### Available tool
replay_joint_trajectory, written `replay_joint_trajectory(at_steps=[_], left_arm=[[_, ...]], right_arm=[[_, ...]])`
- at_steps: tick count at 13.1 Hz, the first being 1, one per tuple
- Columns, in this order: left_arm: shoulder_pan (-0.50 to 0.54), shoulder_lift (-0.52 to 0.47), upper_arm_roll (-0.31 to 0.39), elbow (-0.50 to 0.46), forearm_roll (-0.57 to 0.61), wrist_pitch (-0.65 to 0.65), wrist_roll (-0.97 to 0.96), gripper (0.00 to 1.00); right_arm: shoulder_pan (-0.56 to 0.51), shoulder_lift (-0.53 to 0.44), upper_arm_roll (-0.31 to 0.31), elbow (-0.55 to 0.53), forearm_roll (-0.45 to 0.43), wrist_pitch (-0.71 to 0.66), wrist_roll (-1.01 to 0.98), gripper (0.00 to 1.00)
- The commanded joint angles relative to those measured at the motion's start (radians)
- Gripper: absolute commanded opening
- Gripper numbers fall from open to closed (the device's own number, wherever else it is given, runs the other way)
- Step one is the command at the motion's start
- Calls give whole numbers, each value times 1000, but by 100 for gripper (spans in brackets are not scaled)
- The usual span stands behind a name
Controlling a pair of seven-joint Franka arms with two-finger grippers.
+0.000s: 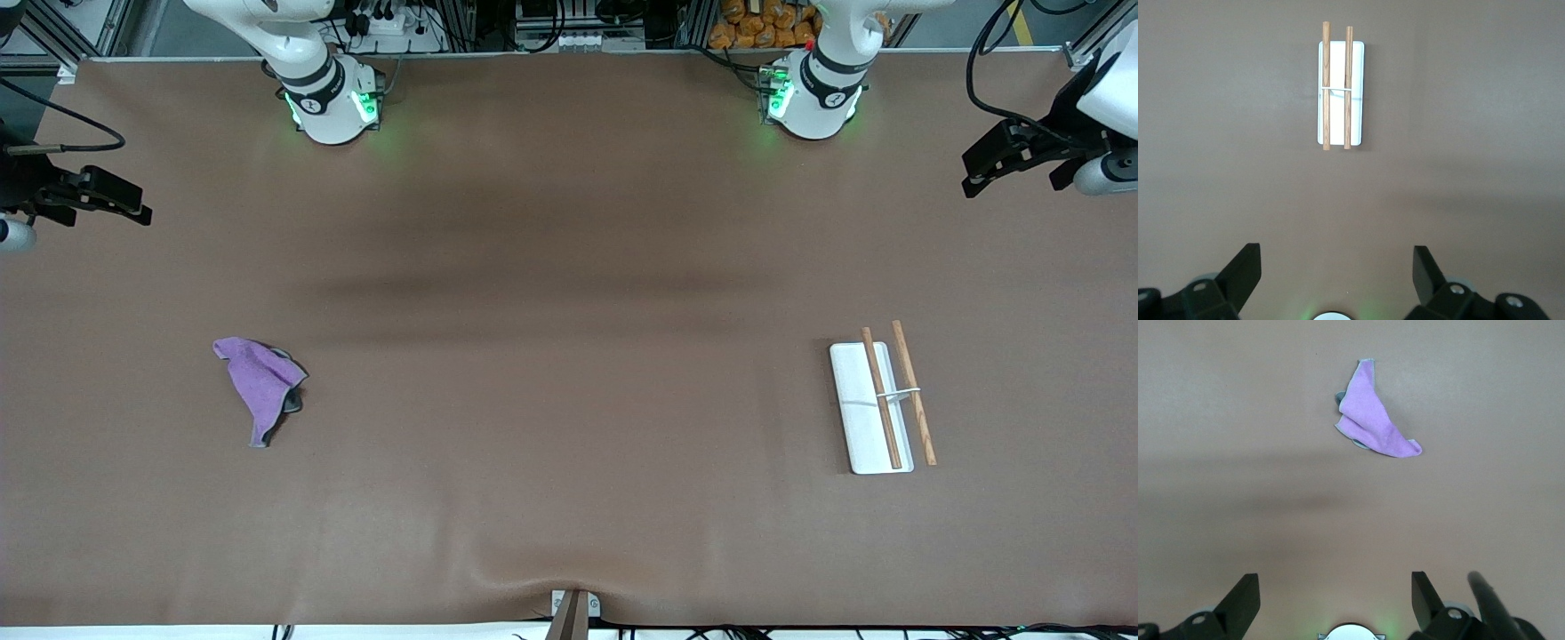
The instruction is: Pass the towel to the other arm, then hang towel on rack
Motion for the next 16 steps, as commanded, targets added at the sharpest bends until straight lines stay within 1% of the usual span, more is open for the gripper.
replay_joint_trajectory(at_steps=[1, 5, 9, 14, 16], left_arm=[[-5, 13, 1, 12, -11, -12, 21, 100], [-8, 25, 0, 12, -14, -9, 21, 100], [-7, 25, 0, 12, -16, -8, 19, 100], [-5, 24, 0, 12, -17, -6, 19, 100], [-4, 22, 0, 12, -19, -6, 16, 100]], right_arm=[[5, -9, -9, -26, 10, -2, -5, 100], [2, 22, -10, -37, 1, -5, -3, 100], [-41, 54, -10, -37, -1, 7, -3, 100], [-58, 123, -10, -30, -3, 110, -3, 100], [-56, 178, -10, -27, -3, 163, -5, 100]])
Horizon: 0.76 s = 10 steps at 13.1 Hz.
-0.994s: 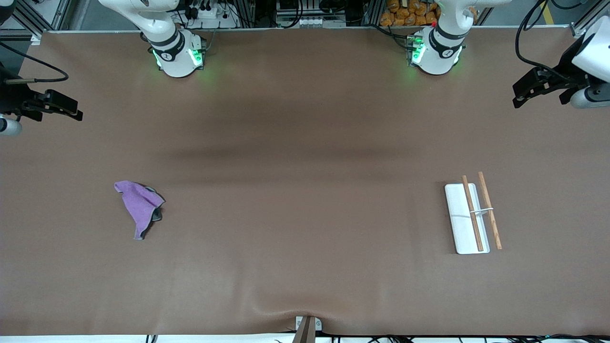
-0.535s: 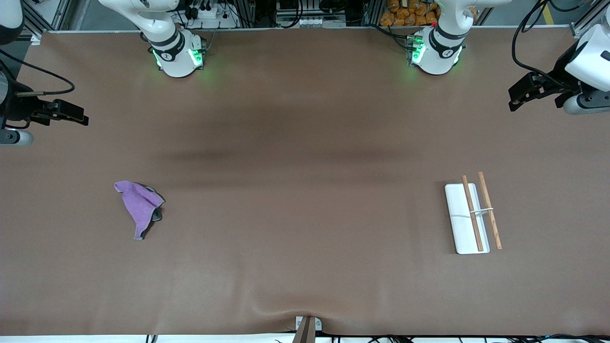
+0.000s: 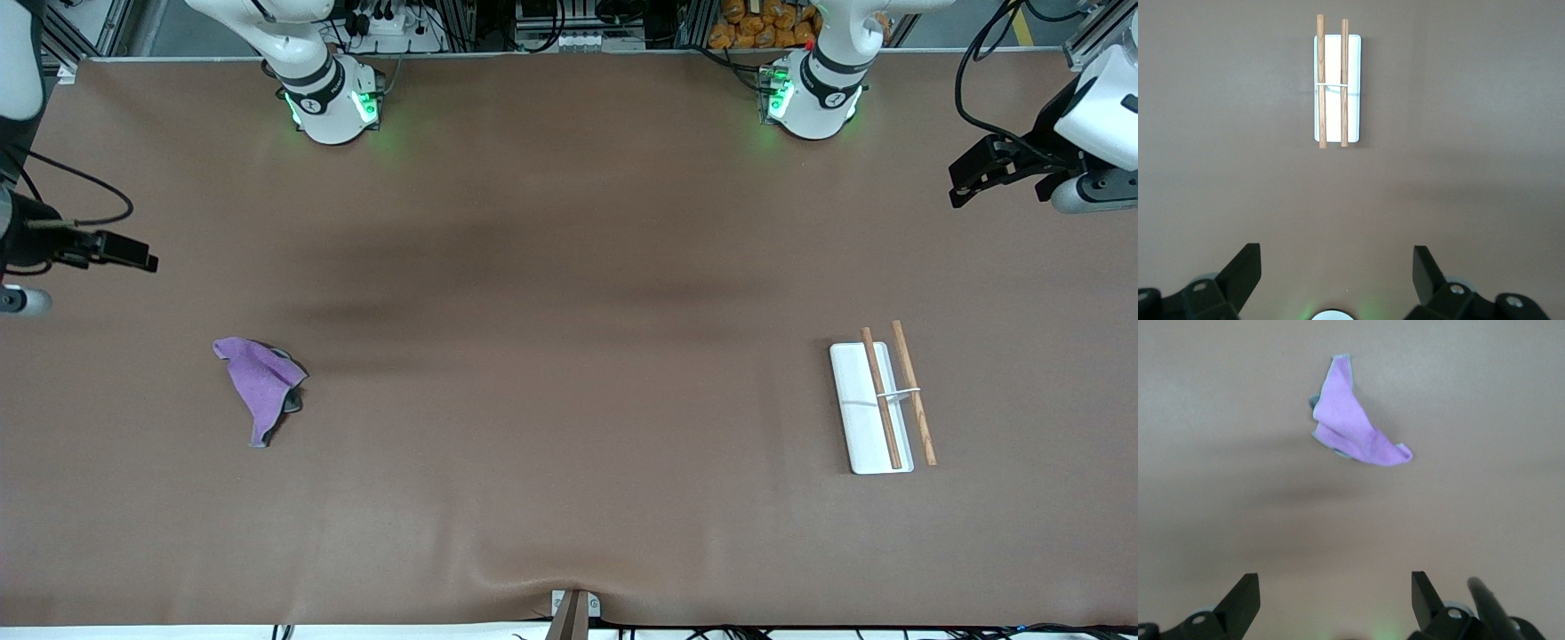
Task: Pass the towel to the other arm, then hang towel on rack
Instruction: 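Lower the right gripper onto the purple towel and grasp it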
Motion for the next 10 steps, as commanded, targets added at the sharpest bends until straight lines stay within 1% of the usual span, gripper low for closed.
replay_joint_trajectory(at_steps=[1, 4, 7, 8, 10], left_arm=[[3, -1, 3, 12, -19, -6, 16, 100], [3, -1, 3, 12, -19, -6, 13, 100], [1, -1, 3, 13, -19, -6, 8, 100], [1, 0, 3, 13, -19, -5, 7, 100], [0, 0, 3, 12, -20, 1, 5, 100]], right_arm=[[-12, 81, 10, 14, -1, 60, -5, 100], [-15, 96, 12, 34, -25, 68, -5, 100], [17, 169, 12, 31, -27, 169, 26, 100], [11, 205, 13, 35, -25, 178, 26, 100], [5, 239, 13, 23, -25, 224, 26, 100]])
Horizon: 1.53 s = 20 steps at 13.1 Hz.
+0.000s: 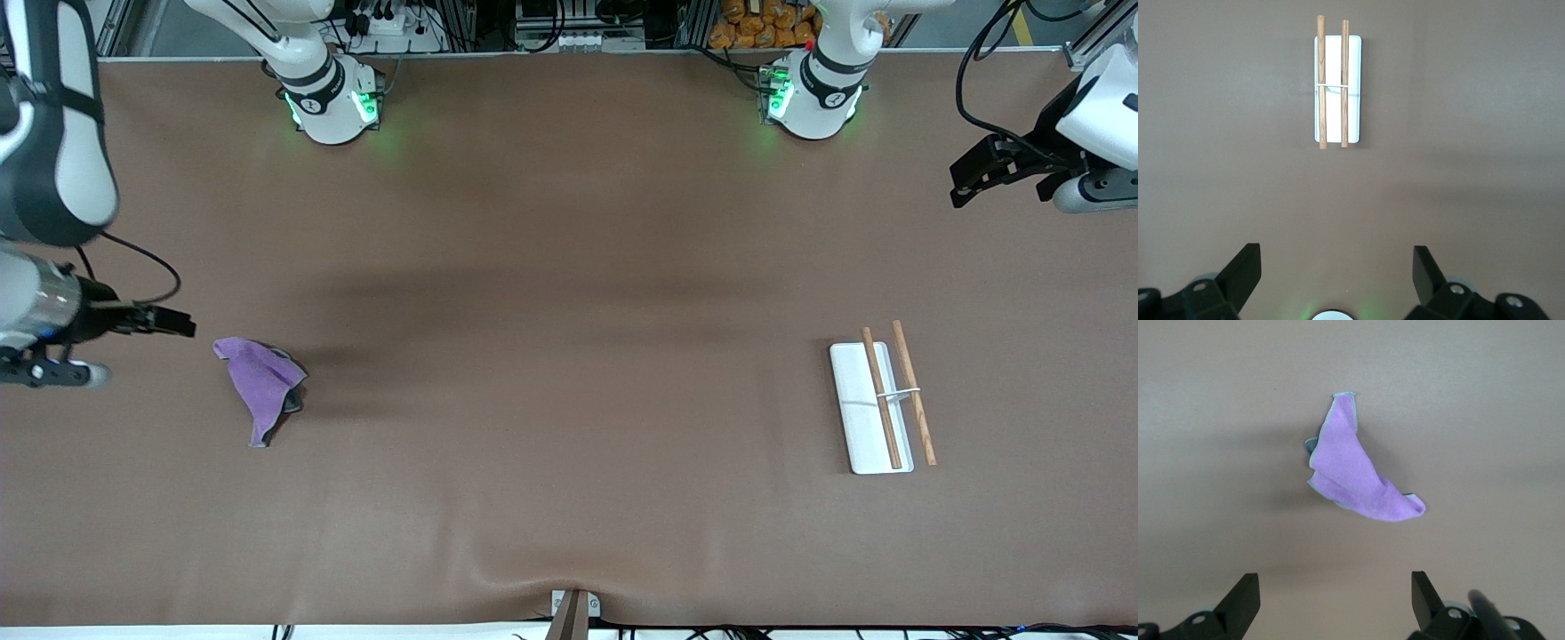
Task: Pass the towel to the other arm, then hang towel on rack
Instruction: 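Lower the right gripper onto the purple towel and grasp it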
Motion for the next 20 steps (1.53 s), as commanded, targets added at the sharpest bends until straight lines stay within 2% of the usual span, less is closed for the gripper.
replay_joint_trajectory(at_steps=[1, 4, 6, 10, 16, 17, 20], left_arm=[[-1, -1, 1, 12, -20, 0, 5, 100], [5, -1, 3, 12, -34, 0, 5, 100], [5, 0, 3, 10, -34, 0, 5, 100], [7, -3, 3, 7, -34, -6, 4, 100], [9, -3, 3, 7, -34, -8, 4, 100], [9, -3, 3, 6, -34, -8, 4, 100], [10, -3, 4, 6, -34, -9, 4, 100]], right_arm=[[-13, 82, 3, 17, -16, 52, 17, 100], [-29, 169, 4, 2, -15, 189, 17, 100], [-32, 215, 4, -12, -15, 209, 14, 100], [-68, 210, 4, -222, -12, 460, 14, 100], [-69, 223, 6, -244, 2, 487, 22, 100], [-67, 223, 7, -260, 11, 487, 22, 93], [-65, 225, 7, -264, 59, 462, 22, 20]])
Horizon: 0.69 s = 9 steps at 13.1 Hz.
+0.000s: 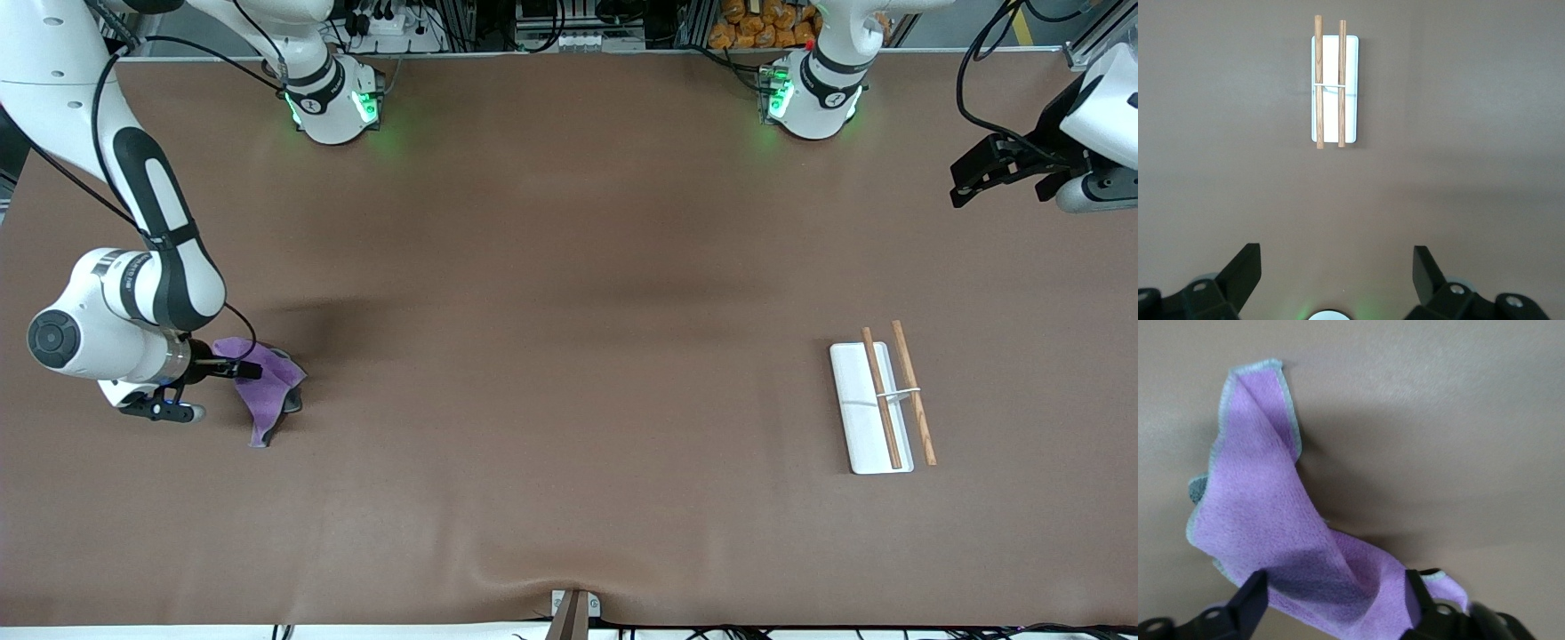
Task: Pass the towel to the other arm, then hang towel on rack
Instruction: 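Lower the right gripper onto the purple towel and grasp it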
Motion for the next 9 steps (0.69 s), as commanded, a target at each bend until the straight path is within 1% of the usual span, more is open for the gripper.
replay_joint_trajectory(at_steps=[1, 2, 7, 9], left_arm=[[4, -3, 3, 6, -21, -9, 5, 100], [4, -3, 4, 6, -21, -9, 5, 100], [4, -1, 6, 9, -21, -4, 4, 100], [4, -3, 6, 9, -21, -4, 5, 100]], right_arm=[[-8, -11, 9, -18, 57, -14, 8, 4], [-9, -11, 9, -18, 69, -14, 6, 0], [-6, -27, 11, -15, 71, -20, 0, 0], [-5, -59, 21, 6, 69, -69, -24, 0]])
